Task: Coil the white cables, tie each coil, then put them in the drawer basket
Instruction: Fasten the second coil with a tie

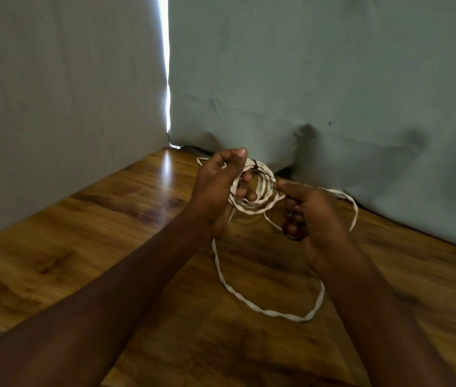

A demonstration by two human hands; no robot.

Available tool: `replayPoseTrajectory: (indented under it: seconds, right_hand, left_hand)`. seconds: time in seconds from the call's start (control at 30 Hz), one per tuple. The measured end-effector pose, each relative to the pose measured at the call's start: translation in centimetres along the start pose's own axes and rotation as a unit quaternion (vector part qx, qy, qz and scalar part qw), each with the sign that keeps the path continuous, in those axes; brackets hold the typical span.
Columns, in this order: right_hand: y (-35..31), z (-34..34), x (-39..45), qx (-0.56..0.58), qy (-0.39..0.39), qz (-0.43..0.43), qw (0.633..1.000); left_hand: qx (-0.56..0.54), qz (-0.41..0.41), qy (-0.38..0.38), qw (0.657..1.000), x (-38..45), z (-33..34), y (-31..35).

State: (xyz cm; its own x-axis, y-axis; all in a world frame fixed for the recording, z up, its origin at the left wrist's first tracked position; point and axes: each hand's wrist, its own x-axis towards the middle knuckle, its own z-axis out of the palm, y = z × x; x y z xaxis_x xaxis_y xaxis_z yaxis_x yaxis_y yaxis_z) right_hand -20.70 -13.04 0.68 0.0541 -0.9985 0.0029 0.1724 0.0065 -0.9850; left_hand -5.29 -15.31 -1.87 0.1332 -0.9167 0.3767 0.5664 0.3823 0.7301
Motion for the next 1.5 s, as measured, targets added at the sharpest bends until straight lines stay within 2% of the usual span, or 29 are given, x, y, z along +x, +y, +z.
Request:
replayPoseTrajectory:
  seconds: [0.2, 0.3, 0.37, 0.43, 0.5, 0.53, 0.6, 0.67, 0.83, 1.0, 1.17, 1.27, 1.4, 1.43, 1.5]
  right_hand:
    - [0.1, 0.3, -0.3, -0.044, 0.039, -0.028, 0.998]
    - [0.0, 0.1, -0.1, -0.046, 0.027, -0.037, 0.998]
    - [0.5, 0.3, 0.1, -0.08, 0.04, -0.083, 0.993]
    - [1.4, 0.5, 0.2, -0.2, 0.071, -0.201, 0.956]
    - [2.4, 0.5, 0.2, -0.326, 0.034, -0.3, 0.896]
    - [2.6, 0.5, 0.4, -0.351, -0.008, -0.304, 0.886]
    - [2.8, 0.3, 0.7, -0.338, -0.078, -0.266, 0.899]
    - [3.1, 0.0, 1.1, -0.338, -0.096, -0.284, 0.892]
    - [3.7, -0.3, 1.4, -0.344, -0.064, -0.311, 0.884]
    - [3.8, 0.1, 1.0, -0.385, 0.018, -0.35, 0.854]
    - [3.9, 0.3, 1.1, -0.38, 0.046, -0.379, 0.843]
    - [3.9, 0.3, 1.5, -0.376, 0.033, -0.377, 0.846]
    - [4.1, 0.5, 1.7, -0.349, 0.022, -0.324, 0.879]
    - [4.2, 0.7, 1.6, -0.355, 0.036, -0.327, 0.875]
    - [4.6, 1.1, 1.5, -0.384, 0.082, -0.38, 0.837]
  left_hand:
    - [-0.159, -0.106, -0.122, 0.974, 0.5, -0.8, -0.1]
    - [-0.165, -0.103, -0.124, 0.973, 0.7, -1.1, 0.0]
    - [-0.168, -0.102, -0.104, 0.975, 0.8, -1.0, 0.2]
    - [-0.174, -0.106, -0.076, 0.976, 0.8, -0.8, 0.3]
    - [-0.194, -0.113, -0.053, 0.973, 0.9, -1.0, 0.5]
    - [-0.205, -0.12, -0.044, 0.97, 0.9, -1.1, 0.7]
    - [-0.2, -0.138, -0.043, 0.969, 0.8, -1.1, 1.3]
    - [-0.171, -0.162, -0.061, 0.97, 0.2, -0.8, 1.8]
    - [-0.138, -0.18, -0.07, 0.971, -0.4, -0.4, 1.6]
    - [-0.157, -0.183, -0.079, 0.967, -0.2, -0.8, 0.7]
    - [-0.197, -0.187, -0.121, 0.955, 0.1, -1.6, 0.7]
    - [-0.192, -0.186, -0.1, 0.958, 0.6, -2.1, 0.5]
    - [-0.199, -0.156, -0.059, 0.966, 1.2, -2.3, 0.2]
    - [-0.203, -0.142, -0.045, 0.968, 1.3, -2.3, 0.1]
    - [-0.193, -0.113, -0.037, 0.974, 1.3, -2.0, -0.3]
